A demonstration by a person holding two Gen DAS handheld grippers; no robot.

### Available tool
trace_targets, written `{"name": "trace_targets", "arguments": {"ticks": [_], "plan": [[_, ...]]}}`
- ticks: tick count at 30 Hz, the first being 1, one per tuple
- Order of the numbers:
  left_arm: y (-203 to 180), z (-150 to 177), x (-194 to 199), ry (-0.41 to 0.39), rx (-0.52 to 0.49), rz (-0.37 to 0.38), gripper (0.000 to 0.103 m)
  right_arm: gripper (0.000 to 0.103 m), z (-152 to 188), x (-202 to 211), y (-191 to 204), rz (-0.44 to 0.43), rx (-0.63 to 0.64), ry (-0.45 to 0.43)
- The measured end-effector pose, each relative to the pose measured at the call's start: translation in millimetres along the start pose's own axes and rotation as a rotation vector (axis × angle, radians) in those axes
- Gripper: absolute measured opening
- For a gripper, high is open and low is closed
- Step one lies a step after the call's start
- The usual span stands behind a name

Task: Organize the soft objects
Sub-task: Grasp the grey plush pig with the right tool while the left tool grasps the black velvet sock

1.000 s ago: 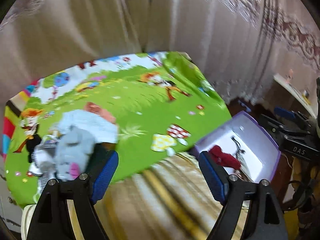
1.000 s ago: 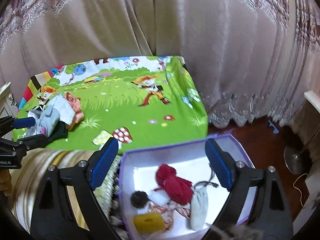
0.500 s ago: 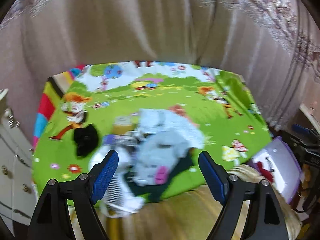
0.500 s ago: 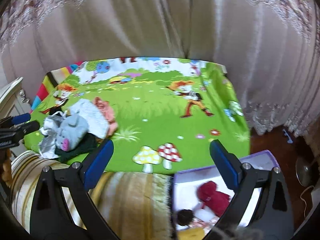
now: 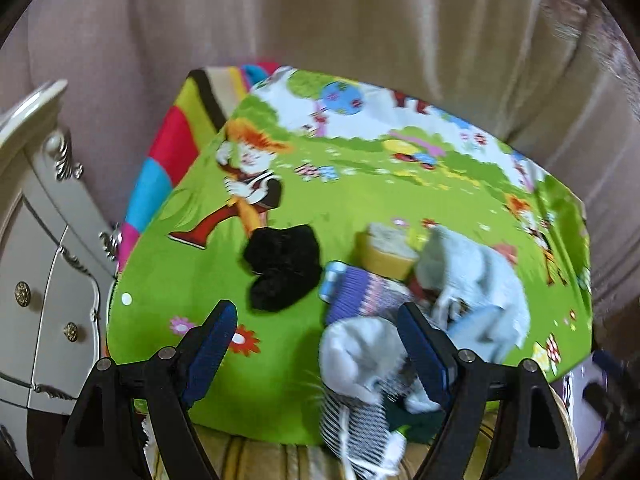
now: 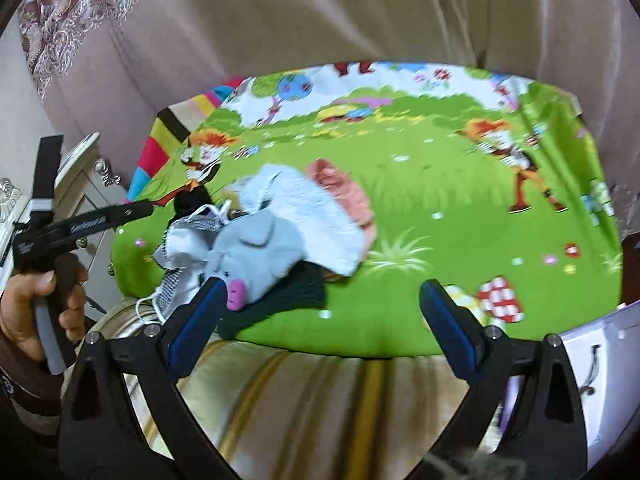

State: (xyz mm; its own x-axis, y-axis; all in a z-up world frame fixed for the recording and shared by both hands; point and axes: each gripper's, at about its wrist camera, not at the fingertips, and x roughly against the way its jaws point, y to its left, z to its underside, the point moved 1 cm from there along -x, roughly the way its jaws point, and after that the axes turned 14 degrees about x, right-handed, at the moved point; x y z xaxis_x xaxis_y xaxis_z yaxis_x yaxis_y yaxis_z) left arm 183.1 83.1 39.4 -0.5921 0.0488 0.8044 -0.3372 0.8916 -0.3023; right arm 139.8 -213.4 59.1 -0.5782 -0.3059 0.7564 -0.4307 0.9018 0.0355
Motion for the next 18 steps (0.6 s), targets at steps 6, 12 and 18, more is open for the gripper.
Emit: {"name": "trace_targets", "arguments": {"ticks": [6,12,18], "plan": [[14.4,-20.6,-32.1,0.033,0.033,-0.017,0.083,0.098,-3.4,-40.0,15.9,-0.093,-0.034,0.077],[26.6,-28.7,-72.0,0.085,0.059,-0.034,0.083,0.098,-4.8,-74.3,24.7,-0.134,-0.103,0.149],[26.6,-29.6,-103.0,0.113,0.045,-0.058,0.083,0.098,-9.0,-93.4,30.1,-0.145,-0.128,0.174]]}}
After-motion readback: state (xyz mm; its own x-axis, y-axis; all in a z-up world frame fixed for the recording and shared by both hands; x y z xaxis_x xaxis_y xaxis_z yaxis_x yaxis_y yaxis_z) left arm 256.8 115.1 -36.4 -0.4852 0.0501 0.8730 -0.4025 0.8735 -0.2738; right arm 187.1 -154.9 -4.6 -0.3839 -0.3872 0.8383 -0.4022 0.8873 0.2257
